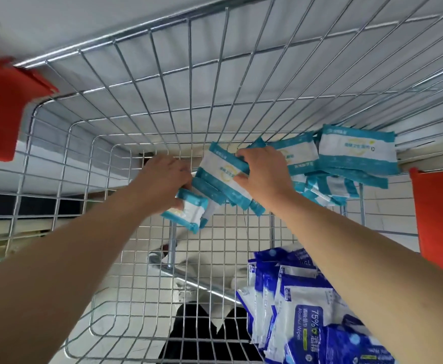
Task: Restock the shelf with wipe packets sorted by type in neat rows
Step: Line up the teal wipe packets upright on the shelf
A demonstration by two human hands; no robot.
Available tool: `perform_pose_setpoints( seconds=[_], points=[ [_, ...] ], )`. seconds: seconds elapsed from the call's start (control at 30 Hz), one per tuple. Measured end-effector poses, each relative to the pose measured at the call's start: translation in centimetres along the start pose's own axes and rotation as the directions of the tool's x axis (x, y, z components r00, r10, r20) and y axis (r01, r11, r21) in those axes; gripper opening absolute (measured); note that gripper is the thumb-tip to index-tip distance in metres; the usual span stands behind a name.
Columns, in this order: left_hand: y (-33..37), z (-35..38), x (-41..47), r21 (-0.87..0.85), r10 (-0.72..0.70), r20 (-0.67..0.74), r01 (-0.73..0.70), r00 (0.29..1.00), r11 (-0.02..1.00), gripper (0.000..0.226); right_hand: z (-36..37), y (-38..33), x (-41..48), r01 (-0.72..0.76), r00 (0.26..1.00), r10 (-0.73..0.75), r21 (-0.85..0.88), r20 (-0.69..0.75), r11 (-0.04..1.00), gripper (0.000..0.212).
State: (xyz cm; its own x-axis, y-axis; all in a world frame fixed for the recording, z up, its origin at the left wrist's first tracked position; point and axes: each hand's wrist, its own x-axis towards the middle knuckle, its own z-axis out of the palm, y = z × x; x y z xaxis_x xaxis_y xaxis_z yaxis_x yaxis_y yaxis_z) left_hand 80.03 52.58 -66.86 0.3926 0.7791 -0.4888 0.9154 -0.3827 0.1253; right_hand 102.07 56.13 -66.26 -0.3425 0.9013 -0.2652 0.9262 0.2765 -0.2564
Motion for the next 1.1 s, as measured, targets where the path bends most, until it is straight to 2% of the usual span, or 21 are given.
perform_pose_setpoints(
  seconds=[0.07, 0.17, 0.23, 0.33, 0.43, 0.63, 0.77, 0.87, 0.97, 1.1],
  points=[
    [0.0, -0.3, -0.2, -0.003, -0.02, -0.021, 0.02, 1.0, 1.0, 0.039, -0.2, 0.0, 0.1, 0.005, 1.0, -0.006, 0.028, 0.028, 1.0, 0.018],
    [-0.2, -0.7, -1.3, -0.22, -0.112, 0.025, 0.115, 0.993, 0.969, 0.045, -1.7, 0.5, 0.7, -0.04, 0.988, 0.021, 0.128, 0.15, 0.991, 0.019],
    [-0.5, -0.7, -2.3, -0.316, -0.144, 0.096, 0.167, 0.985, 0.934, 0.051, -2.7, 1.6, 1.2, -0.054, 0.987, 0.034, 0.122, 0.157, 0.991, 0.022],
    [-0.9, -0.3, -2.6, -0.318, -0.149, 0.068, 0.163, 0.987, 0.934, 0.021, -3.3, 2.6, 1.4, -0.021, 0.989, 0.008, 0.088, 0.145, 0.996, 0.025],
    [-1.4, -0.1, -2.6, -0.366, -0.175, 0.004, 0.164, 0.985, 0.916, 0.019, -2.6, 2.3, 1.4, -0.038, 0.983, 0.029, 0.046, 0.18, 0.998, 0.022],
    [-0.6, -0.6, -3.3, -0.458, -0.243, 0.019, 0.224, 0.97, 0.86, 0.019, -2.0, 0.7, 0.7, -0.157, 0.982, 0.139, 0.147, 0.125, 0.977, 0.019],
    [-0.1, -1.1, -4.1, -0.483, -0.308, 0.056, 0.296, 0.95, 0.824, 0.024, -3.4, -0.5, -1.1, -0.14, 0.984, 0.119, 0.163, 0.13, 0.977, 0.022],
    [0.0, -2.2, -5.3, -0.584, -0.328, 0.077, 0.309, 0.942, 0.751, 0.03, -5.6, -1.1, -2.6, -0.17, 0.984, 0.152, 0.249, 0.09, 0.954, 0.023],
    [0.9, -5.1, -7.3, -0.696, -0.326, 0.072, 0.281, 0.943, 0.661, 0.024, -9.2, -2.0, -4.1, -0.145, 0.989, 0.137, 0.35, 0.047, 0.926, 0.018],
    [2.7, -10.6, -11.4, -0.659, -0.42, 0.01, 0.322, 0.908, 0.68, 0.022, -15.2, -4.2, -6.3, -0.047, 0.995, 0.079, 0.392, -0.066, 0.919, 0.019]
  ],
)
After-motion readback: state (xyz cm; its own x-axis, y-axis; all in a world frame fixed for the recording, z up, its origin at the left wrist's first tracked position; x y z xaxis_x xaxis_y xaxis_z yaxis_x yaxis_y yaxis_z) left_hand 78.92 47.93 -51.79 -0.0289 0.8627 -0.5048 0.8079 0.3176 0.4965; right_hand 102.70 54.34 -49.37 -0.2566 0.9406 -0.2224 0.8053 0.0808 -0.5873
